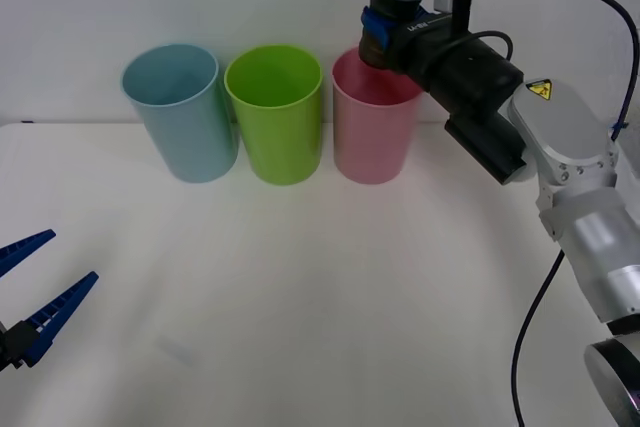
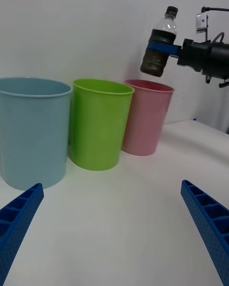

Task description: Grasp the object on the table and drop it into the matching bin: aluminum can to the light blue bin, PET bottle to the pink bin.

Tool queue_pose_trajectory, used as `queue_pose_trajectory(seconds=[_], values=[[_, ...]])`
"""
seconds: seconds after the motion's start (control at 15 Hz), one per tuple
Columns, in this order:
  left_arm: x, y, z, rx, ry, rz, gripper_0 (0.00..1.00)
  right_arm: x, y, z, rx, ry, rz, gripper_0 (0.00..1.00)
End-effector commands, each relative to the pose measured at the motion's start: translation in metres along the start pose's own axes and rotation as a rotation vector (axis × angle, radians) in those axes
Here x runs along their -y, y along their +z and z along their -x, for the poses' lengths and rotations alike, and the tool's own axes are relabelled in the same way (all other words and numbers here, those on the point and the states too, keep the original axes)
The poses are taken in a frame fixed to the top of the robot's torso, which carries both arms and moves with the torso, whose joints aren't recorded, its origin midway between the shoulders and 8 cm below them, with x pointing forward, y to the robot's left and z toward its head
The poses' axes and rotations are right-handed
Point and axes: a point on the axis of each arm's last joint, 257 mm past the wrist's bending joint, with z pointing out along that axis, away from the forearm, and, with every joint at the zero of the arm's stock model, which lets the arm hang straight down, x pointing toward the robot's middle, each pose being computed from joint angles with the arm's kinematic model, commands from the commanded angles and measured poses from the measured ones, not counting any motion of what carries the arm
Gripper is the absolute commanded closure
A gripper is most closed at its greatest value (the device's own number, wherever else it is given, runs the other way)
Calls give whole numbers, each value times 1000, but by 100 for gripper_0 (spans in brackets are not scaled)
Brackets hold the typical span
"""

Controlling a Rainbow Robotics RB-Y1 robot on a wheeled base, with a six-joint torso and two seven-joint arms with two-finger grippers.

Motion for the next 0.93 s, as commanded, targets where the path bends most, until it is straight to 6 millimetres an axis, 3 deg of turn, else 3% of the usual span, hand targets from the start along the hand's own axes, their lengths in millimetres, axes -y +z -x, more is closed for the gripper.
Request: queue_pose_trajectory(seconds=[0.07,0.2,0.27,0.33,0.93], values=[[0,0,0,0,0,0,0,-4,1,-2,-5,-10,8,100],[0,0,0,0,0,0,0,-5,1,-3,-6,-12,9,90],[0,0,0,0,0,0,0,-5,1,-3,-7,-18,9,33],[0,0,0,0,0,0,0,-5,1,-3,-6,-21,9,0],[0,0,0,0,0,0,0,-3,0,-4,-8,-39,8,0]])
